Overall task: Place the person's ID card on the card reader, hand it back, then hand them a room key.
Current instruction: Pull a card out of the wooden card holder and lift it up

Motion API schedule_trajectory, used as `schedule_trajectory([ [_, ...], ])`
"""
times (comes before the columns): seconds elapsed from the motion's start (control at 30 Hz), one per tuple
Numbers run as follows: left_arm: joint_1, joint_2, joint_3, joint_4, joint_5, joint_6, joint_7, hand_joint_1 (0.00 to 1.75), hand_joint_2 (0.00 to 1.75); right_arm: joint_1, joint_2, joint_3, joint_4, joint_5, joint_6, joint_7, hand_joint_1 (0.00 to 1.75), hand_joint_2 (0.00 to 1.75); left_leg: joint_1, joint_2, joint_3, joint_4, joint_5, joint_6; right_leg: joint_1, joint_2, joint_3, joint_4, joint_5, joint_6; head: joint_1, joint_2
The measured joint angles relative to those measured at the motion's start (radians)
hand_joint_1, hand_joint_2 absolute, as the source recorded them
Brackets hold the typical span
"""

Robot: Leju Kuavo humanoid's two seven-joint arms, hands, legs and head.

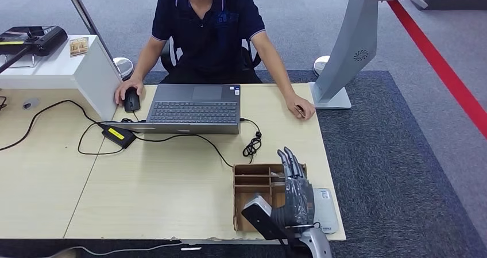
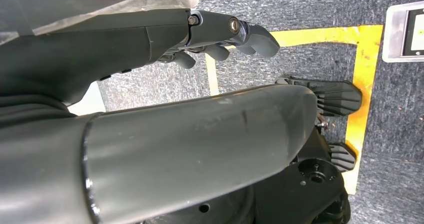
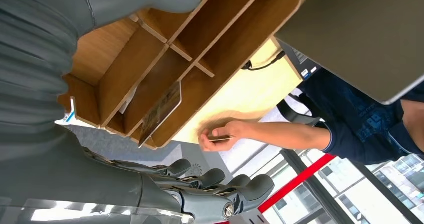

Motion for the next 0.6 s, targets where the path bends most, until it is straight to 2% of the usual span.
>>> schedule_trajectory([
  [0.6,0.0,0.0,0.0,0.0,-0.003,-0.001,0.0,0.0,0.0,-0.001,-0.004,0.0,0.03,0.061,-0.001,0.001,0.0,1.75,0.0,0.0,0.0,0.0,0.0,0.0,0.0,0.0,0.0,0.0,0.0,0.0,0.0,0.0],
])
